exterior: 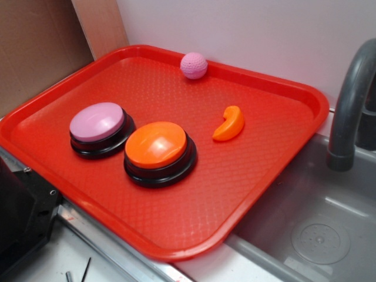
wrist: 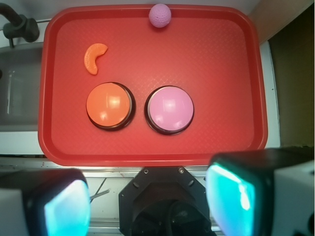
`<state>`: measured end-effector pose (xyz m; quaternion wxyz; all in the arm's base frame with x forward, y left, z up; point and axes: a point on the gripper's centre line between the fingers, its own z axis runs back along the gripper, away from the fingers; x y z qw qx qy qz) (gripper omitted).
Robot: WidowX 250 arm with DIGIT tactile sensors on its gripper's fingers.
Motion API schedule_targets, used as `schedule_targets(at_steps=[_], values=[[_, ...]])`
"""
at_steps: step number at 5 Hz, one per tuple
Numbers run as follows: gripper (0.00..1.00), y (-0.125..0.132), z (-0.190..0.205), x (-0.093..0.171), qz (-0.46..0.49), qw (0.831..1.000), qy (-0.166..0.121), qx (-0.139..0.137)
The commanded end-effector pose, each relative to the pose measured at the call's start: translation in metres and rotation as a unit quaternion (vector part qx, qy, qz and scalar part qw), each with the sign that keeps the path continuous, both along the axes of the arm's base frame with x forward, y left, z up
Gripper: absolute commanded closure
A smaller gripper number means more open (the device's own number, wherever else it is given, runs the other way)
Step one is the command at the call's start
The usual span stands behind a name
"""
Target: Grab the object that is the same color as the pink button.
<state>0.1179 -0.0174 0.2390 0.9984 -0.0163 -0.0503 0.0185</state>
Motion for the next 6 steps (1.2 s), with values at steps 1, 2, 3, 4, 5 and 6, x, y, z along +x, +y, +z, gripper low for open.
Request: schedule_targets(at_steps=[1, 2, 3, 4, 5, 6], values=[[0.0, 0.0, -0.017, 0.031, 0.076, 0.997, -0.034, 0.009], [0.0, 0.005, -0.043, 0.066, 0.134, 0.988, -0.071, -0.004], [0.0, 0.019, -0.072, 0.11, 0.173, 0.981, -0.088, 0.011], [0.0, 0.029, -0.092, 0.144, 0.168, 0.979, -0.113, 0.025], [0.0, 0.033, -0.115, 0.178, 0.141, 0.984, -0.109, 0.024], [0.0, 0.04, -0.134, 0.204, 0.13, 0.985, -0.11, 0.041]])
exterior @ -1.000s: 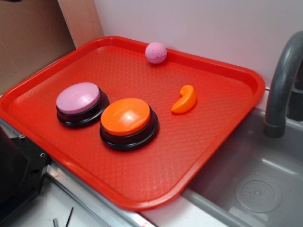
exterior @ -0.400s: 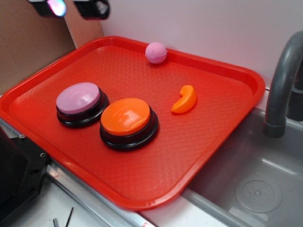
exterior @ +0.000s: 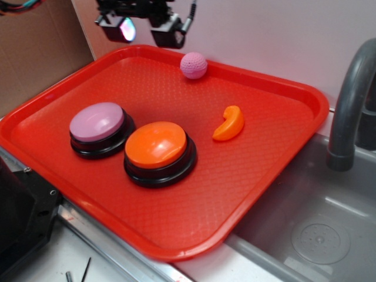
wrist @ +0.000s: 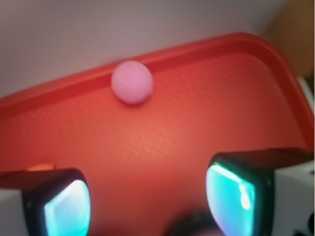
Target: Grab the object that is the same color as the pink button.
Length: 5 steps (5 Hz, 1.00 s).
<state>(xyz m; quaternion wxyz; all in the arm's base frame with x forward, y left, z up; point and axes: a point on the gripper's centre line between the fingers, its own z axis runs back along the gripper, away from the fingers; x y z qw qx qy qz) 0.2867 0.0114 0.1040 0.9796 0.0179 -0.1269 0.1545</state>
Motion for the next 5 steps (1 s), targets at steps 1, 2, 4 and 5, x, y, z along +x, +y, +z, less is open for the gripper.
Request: schedule_targets(at_steps=[1, 2, 4, 5], values=[[0.0, 0.017, -0.021, 0.063, -0.009, 0.999, -0.031, 0.042], [0.0, 0.025, -0.039, 0.074, -0.001, 0.999, -0.025, 0.047], [0.0, 0.033, -0.065, 0.083, -0.017, 0.998, -0.017, 0.053], [1.0, 0.034, -0.065, 0.08, 0.004, 0.999, -0.021, 0.047]])
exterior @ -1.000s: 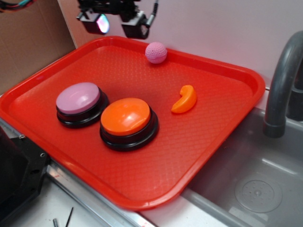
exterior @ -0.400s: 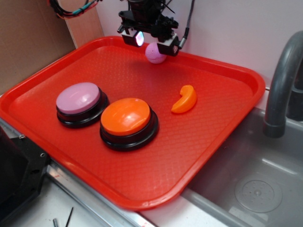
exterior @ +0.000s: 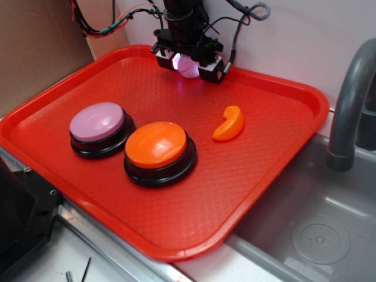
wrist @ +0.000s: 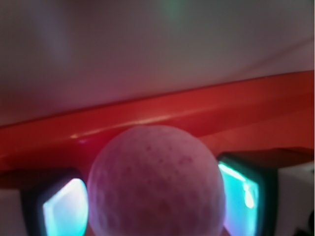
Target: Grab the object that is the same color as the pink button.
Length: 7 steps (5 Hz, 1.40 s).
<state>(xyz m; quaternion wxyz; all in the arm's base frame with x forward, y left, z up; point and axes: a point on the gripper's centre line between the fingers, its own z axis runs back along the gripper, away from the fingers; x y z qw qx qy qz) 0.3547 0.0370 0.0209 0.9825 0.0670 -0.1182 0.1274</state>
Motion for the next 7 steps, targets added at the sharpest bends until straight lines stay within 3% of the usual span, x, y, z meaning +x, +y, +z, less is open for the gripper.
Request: schedule_targets(at_steps=[1, 2, 3, 4, 5, 7], values=[[1.0, -0.001, 0.035, 0.003, 0.036, 0.999, -0.028, 0.002], [1.0, -0.007, 0.06, -0.006, 0.068, 0.998, -0.015, -0.008], [1.0, -0.012, 0.096, -0.02, 0.077, 0.995, -0.015, -0.059], [1.0, -0.021, 0.128, -0.053, 0.101, 0.991, -0.009, -0.087], [1.0, -0.027, 0.164, -0.093, 0.124, 0.986, -0.035, -0.107], [1.0, -0.025, 0.196, -0.134, 0.166, 0.974, -0.055, -0.14]])
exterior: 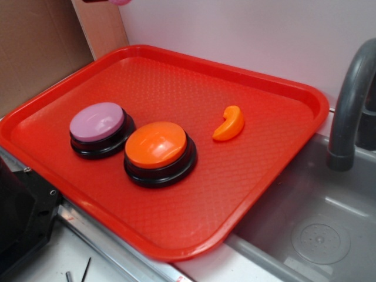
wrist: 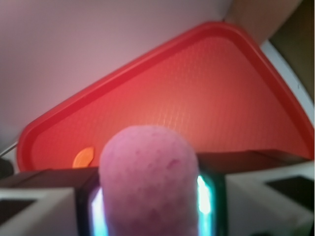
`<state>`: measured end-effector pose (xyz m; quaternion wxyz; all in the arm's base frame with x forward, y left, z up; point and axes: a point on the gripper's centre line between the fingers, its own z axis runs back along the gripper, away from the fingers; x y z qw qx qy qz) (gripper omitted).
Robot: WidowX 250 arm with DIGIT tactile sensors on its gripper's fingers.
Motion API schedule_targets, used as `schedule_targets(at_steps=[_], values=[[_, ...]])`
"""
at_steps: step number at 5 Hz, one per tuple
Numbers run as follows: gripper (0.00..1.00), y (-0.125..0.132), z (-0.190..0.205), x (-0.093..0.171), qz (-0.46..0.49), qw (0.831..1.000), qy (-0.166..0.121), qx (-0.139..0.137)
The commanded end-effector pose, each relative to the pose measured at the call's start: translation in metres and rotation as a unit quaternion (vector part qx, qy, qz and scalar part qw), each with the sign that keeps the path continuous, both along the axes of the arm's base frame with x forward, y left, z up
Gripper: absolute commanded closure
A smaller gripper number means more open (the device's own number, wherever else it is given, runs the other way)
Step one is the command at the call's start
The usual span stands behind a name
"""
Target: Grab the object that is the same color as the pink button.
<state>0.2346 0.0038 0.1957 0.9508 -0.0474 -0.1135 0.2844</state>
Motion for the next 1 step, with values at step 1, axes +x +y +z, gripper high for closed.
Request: schedule_targets(at_steps=[1], values=[[1.0, 0.0076, 0.0168, -0.0123, 0.03, 0.999, 0.015, -0.012]])
